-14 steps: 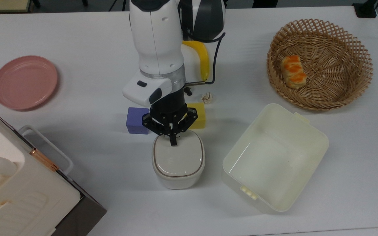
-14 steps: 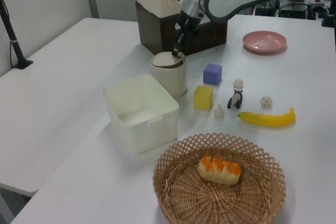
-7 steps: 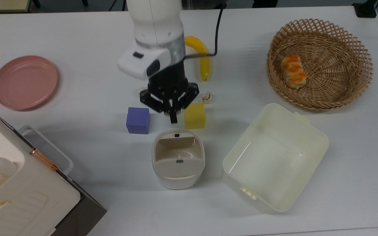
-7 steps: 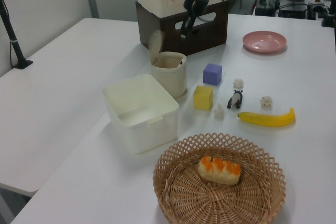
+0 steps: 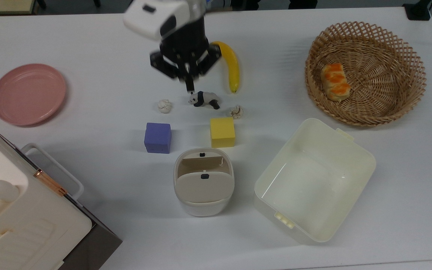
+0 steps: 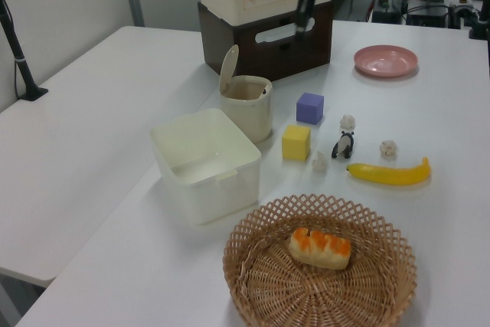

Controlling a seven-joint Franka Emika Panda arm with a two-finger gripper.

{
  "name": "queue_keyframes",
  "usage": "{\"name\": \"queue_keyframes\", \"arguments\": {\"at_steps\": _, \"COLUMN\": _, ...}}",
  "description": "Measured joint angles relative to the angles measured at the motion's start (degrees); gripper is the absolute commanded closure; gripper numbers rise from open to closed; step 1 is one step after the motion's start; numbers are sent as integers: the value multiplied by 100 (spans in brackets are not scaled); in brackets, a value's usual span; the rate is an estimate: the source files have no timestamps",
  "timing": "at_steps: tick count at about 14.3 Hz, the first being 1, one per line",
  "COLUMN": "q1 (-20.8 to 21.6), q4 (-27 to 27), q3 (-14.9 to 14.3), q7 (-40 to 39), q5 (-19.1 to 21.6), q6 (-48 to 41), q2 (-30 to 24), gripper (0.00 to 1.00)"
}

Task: Open the trash can

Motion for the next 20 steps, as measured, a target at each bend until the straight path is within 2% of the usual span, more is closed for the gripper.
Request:
{"name": "queue_keyframes", "arguments": {"at_steps": 5, "q1": -3, "q4": -7, "q3": -50, "q7": 46, "q5": -403, "q6": -1191, "q2": -417, "gripper": 100}}
{"name": "queue_keyframes", "arguments": {"at_steps": 9, "q1": -9, "q4": -7, "q3": -121, "q7": 49, "q5": -454, "q6": -1765, "q2": -672, "gripper": 99}}
{"name": "queue_keyframes", "arguments": {"at_steps": 11, "q1": -14, "q4": -18, "q3": -153, "q7": 49, "q5": -454, "q6": -1926, "q2": -765, "gripper": 95}}
{"name": "queue_keyframes", "arguments": {"at_steps": 12, "q1": -14, "q4": -35, "q3": -162, "q7": 49, "q5": -454, "q6": -1942, "q2": -784, "gripper": 89}}
{"name": "queue_keyframes", "arguments": {"at_steps": 13, "q1": -18, "q4": -59, "q3": -175, "q7": 49, "q5": -454, "q6": -1942, "q2": -785, "gripper": 72}}
{"name": "queue_keyframes", "arguments": {"at_steps": 14, "q1": -25, "q4": -89, "q3": -192, "q7": 49, "q5": -454, "q6": -1942, "q2": -781, "gripper": 68}}
{"name": "queue_keyframes", "arguments": {"at_steps": 17, "q1": -120, "q4": -123, "q3": -206, "q7": 50, "q5": -455, "q6": -1942, "q2": -779, "gripper": 65}}
{"name": "queue_keyframes", "arguments": {"at_steps": 18, "q1": -157, "q4": -123, "q3": -206, "q7": 51, "q5": -455, "q6": -1942, "q2": -781, "gripper": 52}}
{"name": "queue_keyframes", "arguments": {"at_steps": 19, "q1": -186, "q4": -123, "q3": -207, "q7": 68, "q5": -455, "q6": -1942, "q2": -784, "gripper": 33}}
{"name": "queue_keyframes", "arguments": {"at_steps": 20, "q1": -210, "q4": -122, "q3": -208, "q7": 125, "q5": -455, "q6": -1942, "q2": -786, "gripper": 21}}
